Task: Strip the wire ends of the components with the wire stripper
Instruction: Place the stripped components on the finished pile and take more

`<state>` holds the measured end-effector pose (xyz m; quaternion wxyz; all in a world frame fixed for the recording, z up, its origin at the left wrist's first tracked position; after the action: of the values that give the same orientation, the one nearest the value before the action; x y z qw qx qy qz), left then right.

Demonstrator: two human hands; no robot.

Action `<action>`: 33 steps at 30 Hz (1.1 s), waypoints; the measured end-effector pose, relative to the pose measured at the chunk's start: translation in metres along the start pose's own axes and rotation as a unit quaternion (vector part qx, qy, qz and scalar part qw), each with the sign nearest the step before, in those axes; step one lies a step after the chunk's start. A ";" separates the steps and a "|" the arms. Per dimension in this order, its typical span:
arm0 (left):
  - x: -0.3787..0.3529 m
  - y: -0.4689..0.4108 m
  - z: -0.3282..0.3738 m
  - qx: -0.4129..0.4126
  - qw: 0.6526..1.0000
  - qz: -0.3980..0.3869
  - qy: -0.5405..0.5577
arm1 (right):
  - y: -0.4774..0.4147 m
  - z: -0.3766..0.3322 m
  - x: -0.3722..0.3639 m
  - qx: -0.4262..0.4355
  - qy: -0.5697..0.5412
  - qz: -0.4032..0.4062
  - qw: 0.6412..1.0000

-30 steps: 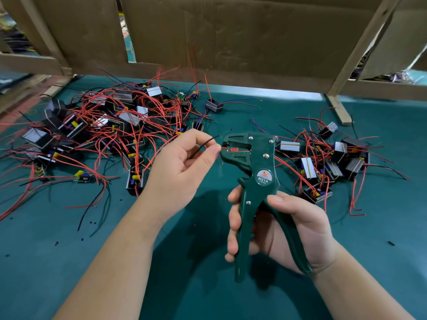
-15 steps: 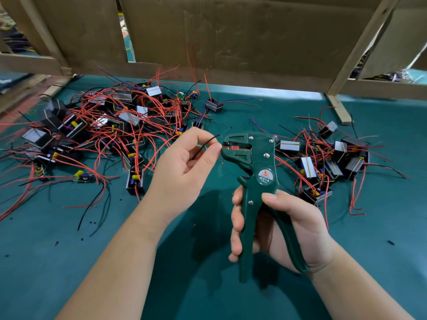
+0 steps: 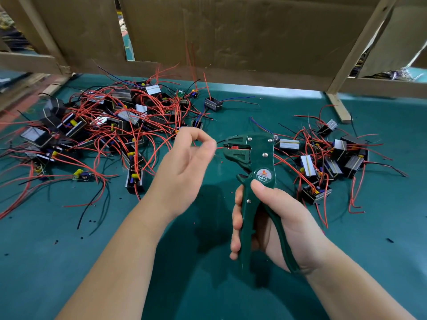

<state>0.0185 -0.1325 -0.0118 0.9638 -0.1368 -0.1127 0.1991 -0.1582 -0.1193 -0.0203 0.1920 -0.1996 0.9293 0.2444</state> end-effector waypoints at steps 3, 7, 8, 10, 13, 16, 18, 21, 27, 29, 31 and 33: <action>0.000 -0.002 -0.004 -0.014 0.998 0.018 -0.067 | -0.004 0.004 -0.003 0.027 0.003 0.092 0.995; -0.009 0.001 -0.007 -0.056 0.982 -0.014 -0.179 | -0.012 0.004 -0.004 0.031 -0.049 0.098 0.994; -0.010 0.002 -0.007 -0.043 0.982 -0.012 -0.182 | -0.013 0.003 -0.003 0.042 -0.068 0.088 0.993; -0.009 0.000 -0.008 -0.014 0.983 0.007 -0.180 | -0.014 0.001 0.000 0.070 -0.084 0.084 0.990; -0.009 -0.001 -0.007 -0.006 0.982 -0.001 -0.187 | -0.012 -0.001 0.003 0.088 -0.107 0.051 0.989; -0.015 0.005 -0.004 -0.038 0.974 -0.054 -0.217 | -0.012 -0.002 0.002 0.082 -0.119 0.001 0.990; -0.019 0.009 -0.003 -0.055 0.966 -0.095 -0.233 | -0.012 -0.002 0.001 0.079 -0.116 -0.007 0.990; -0.020 0.011 -0.004 -0.062 0.958 -0.133 -0.246 | -0.015 -0.003 0.004 0.073 -0.126 0.025 0.989; -0.008 0.008 -0.004 -0.029 0.964 -0.154 -0.214 | -0.016 -0.026 0.022 0.129 -0.157 0.120 0.972; -0.005 0.004 -0.005 0.019 0.984 -0.116 -0.134 | -0.015 -0.029 0.029 0.119 -0.158 0.134 0.971; -0.004 0.001 -0.004 0.054 0.993 -0.089 -0.064 | -0.014 -0.027 0.030 0.104 -0.145 0.119 0.977; -0.004 0.001 -0.002 0.079 0.993 -0.087 -0.016 | -0.013 -0.023 0.026 0.091 -0.129 0.080 0.984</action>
<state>0.0153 -0.1336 -0.0146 0.9833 -0.0465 -0.1240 0.1248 -0.1799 -0.1496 -0.0181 0.3078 -0.0729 0.9279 0.1971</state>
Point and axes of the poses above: each hand's wrist, its own y-axis away from the middle knuckle, its own x-axis out of the back of the hand, z = x × y, the point moved 1 cm from there along -y, towards the middle knuckle, and after that the axes turned 14 degrees about z, right-handed, at the moved point
